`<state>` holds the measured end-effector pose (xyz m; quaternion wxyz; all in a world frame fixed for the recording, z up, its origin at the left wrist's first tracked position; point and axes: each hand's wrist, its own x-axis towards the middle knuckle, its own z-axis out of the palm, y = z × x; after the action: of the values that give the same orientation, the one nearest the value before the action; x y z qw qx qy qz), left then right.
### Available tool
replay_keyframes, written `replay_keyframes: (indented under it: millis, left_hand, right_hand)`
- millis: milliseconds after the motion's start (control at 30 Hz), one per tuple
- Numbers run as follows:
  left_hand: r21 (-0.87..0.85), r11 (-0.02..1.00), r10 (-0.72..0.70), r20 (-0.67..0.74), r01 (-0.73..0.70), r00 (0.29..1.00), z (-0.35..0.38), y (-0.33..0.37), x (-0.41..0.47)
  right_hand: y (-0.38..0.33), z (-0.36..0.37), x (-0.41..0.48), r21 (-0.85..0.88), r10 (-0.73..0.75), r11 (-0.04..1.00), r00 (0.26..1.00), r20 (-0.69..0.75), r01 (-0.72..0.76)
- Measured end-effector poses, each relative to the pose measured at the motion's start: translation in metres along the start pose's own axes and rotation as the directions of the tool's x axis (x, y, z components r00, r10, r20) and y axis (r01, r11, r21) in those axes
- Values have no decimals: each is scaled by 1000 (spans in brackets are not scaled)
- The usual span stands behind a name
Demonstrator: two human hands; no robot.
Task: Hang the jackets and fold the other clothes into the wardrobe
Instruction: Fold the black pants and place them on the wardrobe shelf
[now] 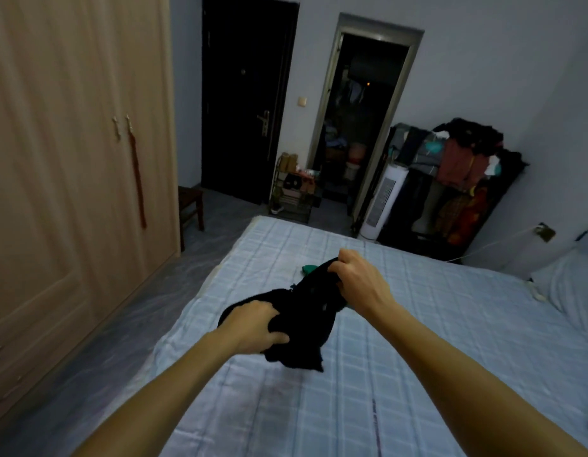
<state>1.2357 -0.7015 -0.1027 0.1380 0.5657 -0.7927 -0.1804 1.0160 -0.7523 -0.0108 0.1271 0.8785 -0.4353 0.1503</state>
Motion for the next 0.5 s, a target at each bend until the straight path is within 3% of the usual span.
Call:
replay_keyframes:
  millis: [67,133,200,300,400,500]
  left_hand:
    - [110,993,-45,62,38,997,20,14,-7]
    - [101,991,-97,56,91,994,42,30,-16]
    - [61,991,-116,-73,120,991,65,52,-27]
    - [164,963,-174,-232,215,957,86,86,-45]
    - [141,941,-293,-115,308,949,88,107,-59]
    - [-8,948,-319,23,319,948,82,124,-68]
  right_hand:
    - [10,-26,-22,14,-34,999,998,-52,35]
    - [22,-52,-48,14,-53,998,992,-111,55]
    - [34,-74,-77,5,-53,999,988,-148,54]
    - [52,-100,-122,-3,-46,999,982,-185,46]
    - [70,-121,-174,7,67,998,976,-209,-67]
    - [88,-128,-223,-42,155,985,971,-185,-165]
